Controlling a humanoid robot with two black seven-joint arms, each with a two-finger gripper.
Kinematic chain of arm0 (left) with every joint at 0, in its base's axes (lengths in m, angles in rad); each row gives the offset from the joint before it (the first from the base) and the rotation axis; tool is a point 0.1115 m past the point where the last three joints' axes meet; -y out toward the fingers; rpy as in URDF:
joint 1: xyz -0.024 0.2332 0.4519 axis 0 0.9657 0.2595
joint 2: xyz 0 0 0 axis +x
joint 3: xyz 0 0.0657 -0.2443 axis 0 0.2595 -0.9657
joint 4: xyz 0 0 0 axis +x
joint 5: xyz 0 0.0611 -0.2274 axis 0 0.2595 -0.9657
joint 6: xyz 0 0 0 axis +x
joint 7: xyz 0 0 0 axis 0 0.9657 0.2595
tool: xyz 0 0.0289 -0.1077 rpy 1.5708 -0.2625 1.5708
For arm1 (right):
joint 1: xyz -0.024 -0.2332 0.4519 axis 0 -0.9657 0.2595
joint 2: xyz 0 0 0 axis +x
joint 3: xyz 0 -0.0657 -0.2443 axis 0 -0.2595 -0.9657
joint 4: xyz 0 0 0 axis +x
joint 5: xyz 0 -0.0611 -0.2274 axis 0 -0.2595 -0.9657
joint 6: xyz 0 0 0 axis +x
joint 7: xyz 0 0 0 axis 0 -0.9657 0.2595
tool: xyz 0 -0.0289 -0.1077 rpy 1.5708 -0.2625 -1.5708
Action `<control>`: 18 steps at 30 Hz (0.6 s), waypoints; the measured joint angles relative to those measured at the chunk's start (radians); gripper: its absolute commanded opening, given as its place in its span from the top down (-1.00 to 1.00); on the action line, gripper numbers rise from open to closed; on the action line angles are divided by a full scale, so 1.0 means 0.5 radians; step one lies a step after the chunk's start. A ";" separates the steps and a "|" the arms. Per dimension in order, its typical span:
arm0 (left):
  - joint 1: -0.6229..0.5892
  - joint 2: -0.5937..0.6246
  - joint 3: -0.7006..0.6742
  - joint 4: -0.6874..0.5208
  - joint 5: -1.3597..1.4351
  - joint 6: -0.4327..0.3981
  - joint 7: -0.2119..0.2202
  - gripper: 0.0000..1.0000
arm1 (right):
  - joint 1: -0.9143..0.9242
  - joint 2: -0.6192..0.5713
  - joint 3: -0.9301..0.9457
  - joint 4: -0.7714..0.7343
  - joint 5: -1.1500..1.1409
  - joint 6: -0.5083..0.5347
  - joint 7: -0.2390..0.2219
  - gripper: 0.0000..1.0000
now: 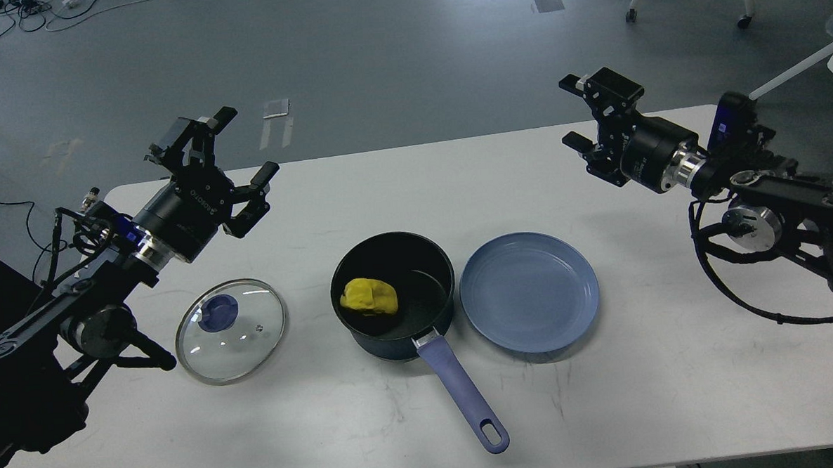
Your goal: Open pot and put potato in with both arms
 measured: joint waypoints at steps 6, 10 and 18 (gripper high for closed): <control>0.037 -0.019 -0.003 0.000 0.000 0.000 0.000 -0.96 | -0.206 0.009 0.131 -0.010 0.162 0.144 0.000 -1.00; 0.055 -0.040 -0.003 0.000 0.000 0.000 0.000 -0.96 | -0.283 0.007 0.142 -0.026 0.183 0.225 0.000 -1.00; 0.089 -0.079 -0.003 0.006 0.000 0.000 0.000 -0.96 | -0.310 0.012 0.174 -0.052 0.187 0.230 0.000 -1.00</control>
